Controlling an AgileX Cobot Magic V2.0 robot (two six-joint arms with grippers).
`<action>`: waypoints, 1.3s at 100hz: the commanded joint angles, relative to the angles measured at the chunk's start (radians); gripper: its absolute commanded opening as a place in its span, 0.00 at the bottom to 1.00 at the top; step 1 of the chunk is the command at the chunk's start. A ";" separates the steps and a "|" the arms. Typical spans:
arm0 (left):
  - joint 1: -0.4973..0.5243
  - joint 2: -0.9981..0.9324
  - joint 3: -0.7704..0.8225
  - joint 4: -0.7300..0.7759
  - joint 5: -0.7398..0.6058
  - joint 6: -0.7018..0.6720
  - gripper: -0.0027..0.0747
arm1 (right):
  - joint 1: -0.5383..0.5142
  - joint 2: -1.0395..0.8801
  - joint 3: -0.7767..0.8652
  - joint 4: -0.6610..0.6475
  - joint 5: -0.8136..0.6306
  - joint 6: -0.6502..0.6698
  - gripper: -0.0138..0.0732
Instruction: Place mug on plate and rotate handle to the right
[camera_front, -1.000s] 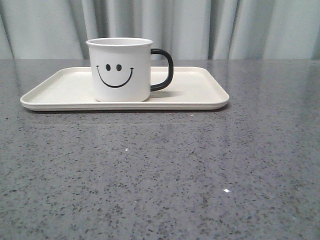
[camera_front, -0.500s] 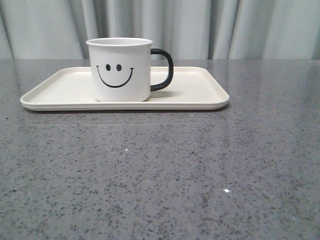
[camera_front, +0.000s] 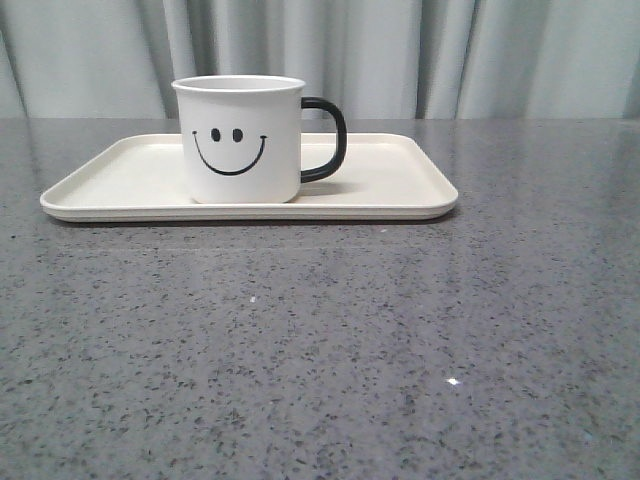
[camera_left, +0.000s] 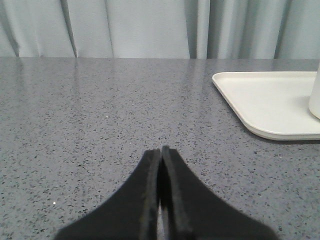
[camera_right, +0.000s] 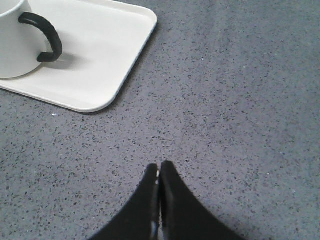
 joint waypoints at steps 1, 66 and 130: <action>0.002 -0.029 0.008 0.002 -0.090 -0.007 0.01 | -0.007 -0.004 -0.026 0.011 -0.056 -0.001 0.08; 0.002 -0.029 0.008 0.002 -0.090 -0.007 0.01 | -0.005 -0.149 0.069 -0.265 -0.252 0.197 0.08; 0.002 -0.029 0.008 0.002 -0.090 -0.007 0.01 | -0.005 -0.574 0.502 -0.462 -0.431 0.427 0.08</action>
